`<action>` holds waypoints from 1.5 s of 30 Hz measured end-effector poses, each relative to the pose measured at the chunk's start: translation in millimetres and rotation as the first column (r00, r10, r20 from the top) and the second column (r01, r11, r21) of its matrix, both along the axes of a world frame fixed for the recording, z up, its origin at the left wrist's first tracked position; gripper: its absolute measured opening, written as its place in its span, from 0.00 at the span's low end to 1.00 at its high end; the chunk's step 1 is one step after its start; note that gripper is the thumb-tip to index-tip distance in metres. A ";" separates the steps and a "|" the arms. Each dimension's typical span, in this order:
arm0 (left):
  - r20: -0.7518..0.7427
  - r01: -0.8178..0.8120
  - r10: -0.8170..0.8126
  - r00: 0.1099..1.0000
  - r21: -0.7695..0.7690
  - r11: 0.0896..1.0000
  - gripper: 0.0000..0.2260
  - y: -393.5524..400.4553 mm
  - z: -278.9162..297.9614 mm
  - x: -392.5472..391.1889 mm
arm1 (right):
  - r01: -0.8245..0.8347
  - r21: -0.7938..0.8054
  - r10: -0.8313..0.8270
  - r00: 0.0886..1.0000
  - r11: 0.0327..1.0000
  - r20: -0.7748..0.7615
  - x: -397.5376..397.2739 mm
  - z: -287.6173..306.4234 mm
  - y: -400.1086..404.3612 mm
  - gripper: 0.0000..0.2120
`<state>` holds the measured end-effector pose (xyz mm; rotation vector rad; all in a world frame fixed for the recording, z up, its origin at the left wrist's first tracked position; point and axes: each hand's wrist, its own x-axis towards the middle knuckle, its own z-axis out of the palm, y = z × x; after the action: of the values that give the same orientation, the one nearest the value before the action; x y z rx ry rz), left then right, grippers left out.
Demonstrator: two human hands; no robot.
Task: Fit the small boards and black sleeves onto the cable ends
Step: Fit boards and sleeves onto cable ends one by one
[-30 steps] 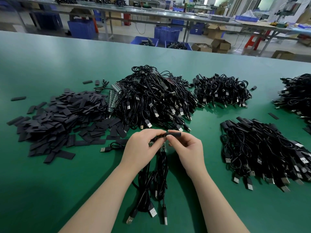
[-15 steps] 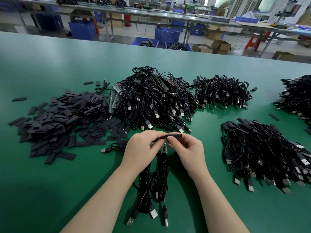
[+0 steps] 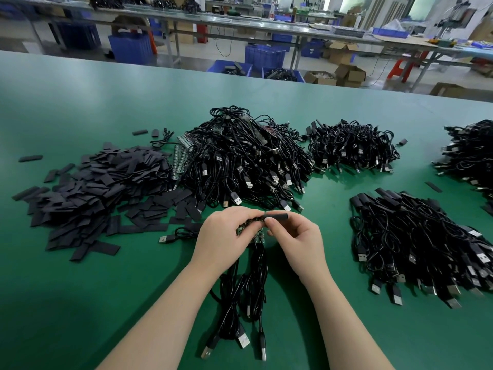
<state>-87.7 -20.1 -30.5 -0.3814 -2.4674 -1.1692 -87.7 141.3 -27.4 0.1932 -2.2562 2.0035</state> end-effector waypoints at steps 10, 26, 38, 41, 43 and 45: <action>0.052 0.018 -0.023 0.998 0.085 0.996 0.11 -0.7 -0.7 0.0 | -0.024 -0.030 0.025 1.000 0.999 0.011 0.0 1.2 1.9 0.09; 0.065 -0.009 0.001 0.998 0.134 0.991 0.12 1.2 1.2 3.9 | -0.109 -0.077 0.113 0.992 0.991 0.061 -0.2 1.9 5.9 0.08; 0.062 0.004 -0.010 0.998 0.087 0.996 0.12 2.8 -3.6 2.6 | -0.034 -0.179 0.046 0.997 0.983 0.064 0.1 1.4 2.7 0.07; 0.063 0.023 -0.026 0.998 0.051 0.998 0.12 3.1 -2.5 4.2 | -0.019 -0.182 0.032 0.997 0.983 0.066 -0.8 0.7 3.5 0.07; 0.067 0.007 -0.010 0.998 0.058 0.998 0.12 3.2 -1.8 4.5 | -0.031 -0.171 0.042 0.997 0.985 0.060 -0.7 0.7 3.3 0.07; 0.067 -0.003 -0.001 0.998 0.066 0.998 0.12 3.6 -0.8 4.8 | -0.032 -0.150 0.042 0.997 0.988 0.058 -0.6 0.7 3.1 0.08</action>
<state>-82.9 -16.4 -31.2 -0.3273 -2.4778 -1.2791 -88.3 144.5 -26.7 0.1633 -2.1400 2.2150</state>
